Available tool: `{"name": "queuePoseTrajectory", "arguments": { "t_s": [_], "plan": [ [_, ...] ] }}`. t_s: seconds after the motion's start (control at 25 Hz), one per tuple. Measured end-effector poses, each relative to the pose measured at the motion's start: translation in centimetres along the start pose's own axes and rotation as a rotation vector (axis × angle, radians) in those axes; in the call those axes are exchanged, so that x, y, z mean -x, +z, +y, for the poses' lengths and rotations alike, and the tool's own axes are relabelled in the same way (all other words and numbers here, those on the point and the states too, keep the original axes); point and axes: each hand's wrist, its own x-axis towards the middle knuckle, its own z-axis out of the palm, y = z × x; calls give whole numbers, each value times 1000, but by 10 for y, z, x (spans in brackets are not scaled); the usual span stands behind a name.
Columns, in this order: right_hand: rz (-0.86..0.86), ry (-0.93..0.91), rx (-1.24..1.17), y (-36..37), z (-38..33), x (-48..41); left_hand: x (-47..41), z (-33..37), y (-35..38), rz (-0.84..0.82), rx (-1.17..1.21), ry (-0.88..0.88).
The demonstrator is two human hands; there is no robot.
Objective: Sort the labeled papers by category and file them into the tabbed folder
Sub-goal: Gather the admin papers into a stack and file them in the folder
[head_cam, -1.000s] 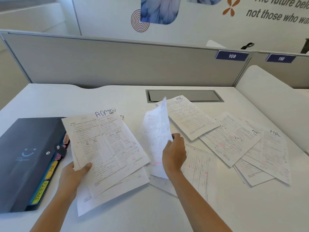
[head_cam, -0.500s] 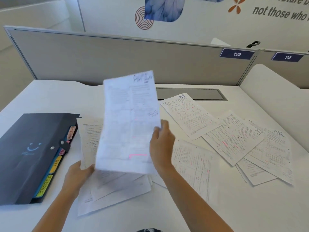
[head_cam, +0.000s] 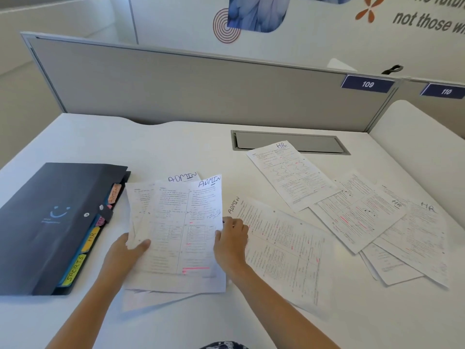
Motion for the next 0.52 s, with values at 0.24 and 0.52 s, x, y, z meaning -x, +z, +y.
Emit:
{"name": "queuePoseTrajectory", "arguments": {
  "t_s": [0.24,0.52],
  "plan": [
    [-46,107,-396,-19,1,-12,12,12,6,11,0,147],
    [-143,144,-744,-51,7,-27,29,41,6,8,182,480]
  ]
}}
